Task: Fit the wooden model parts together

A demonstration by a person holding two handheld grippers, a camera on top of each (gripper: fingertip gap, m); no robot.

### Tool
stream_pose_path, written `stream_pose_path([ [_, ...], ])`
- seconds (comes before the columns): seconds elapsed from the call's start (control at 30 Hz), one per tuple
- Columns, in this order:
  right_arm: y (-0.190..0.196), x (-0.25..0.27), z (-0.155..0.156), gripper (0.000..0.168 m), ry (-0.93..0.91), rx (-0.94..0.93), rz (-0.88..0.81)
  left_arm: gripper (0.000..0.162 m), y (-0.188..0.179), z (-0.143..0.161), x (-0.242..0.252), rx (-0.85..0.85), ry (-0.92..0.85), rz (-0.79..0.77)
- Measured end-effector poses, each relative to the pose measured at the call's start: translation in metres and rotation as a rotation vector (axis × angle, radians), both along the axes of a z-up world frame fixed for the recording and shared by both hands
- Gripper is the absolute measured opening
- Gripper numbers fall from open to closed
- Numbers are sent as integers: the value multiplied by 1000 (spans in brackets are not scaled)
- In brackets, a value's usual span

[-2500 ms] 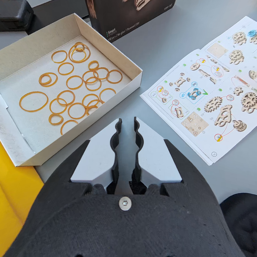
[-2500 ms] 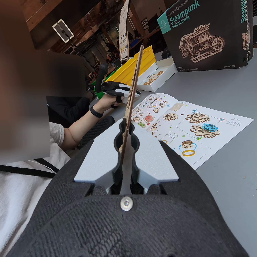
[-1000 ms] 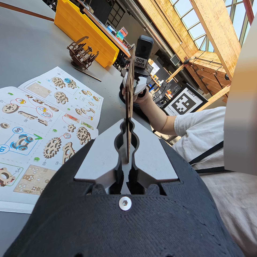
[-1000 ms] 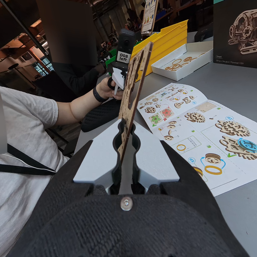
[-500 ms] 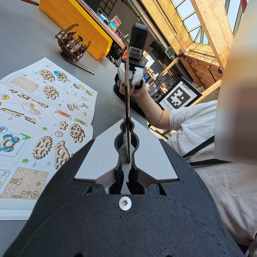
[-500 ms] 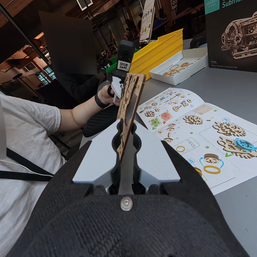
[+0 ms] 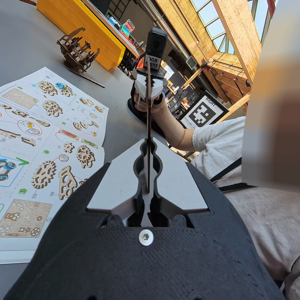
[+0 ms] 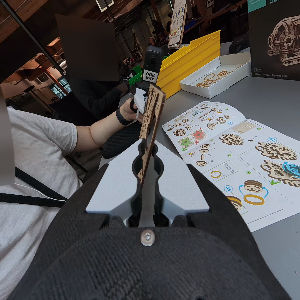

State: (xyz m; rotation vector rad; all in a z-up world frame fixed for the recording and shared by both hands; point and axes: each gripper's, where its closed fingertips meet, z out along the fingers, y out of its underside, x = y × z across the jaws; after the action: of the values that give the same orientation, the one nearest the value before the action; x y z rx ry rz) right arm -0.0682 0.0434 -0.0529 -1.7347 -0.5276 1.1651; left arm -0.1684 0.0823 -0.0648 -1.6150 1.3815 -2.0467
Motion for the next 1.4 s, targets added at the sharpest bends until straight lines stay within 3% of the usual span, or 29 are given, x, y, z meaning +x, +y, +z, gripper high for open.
stream_pose_path([
  [0.17,3,8,3,20,25,-4,-15,0,-9,-4,1,50,25,-32],
  [0.33,12,30,38,32,3,127,-100,0,-10,-5,1,39,26,-36],
  [0.43,19,23,52,34,-83,125,-49,0,-7,-3,0,14,20,-29],
  [0.57,34,5,43,34,-241,15,101,0,-7,-3,0,14,15,-31],
  [0.63,46,-3,47,32,-238,-9,165,0,-7,-3,0,14,16,-33],
  [0.8,41,-21,29,25,-327,-275,414,0,-6,-3,0,10,16,-31],
  [1.13,28,-33,5,20,-450,-335,470,0,-7,-5,1,22,25,-26],
  [1.23,24,-34,4,3,-446,-341,496,0,-7,-5,1,18,24,-29],
  [1.4,24,-34,5,2,-421,-369,491,0,-6,-5,1,10,24,-28],
])
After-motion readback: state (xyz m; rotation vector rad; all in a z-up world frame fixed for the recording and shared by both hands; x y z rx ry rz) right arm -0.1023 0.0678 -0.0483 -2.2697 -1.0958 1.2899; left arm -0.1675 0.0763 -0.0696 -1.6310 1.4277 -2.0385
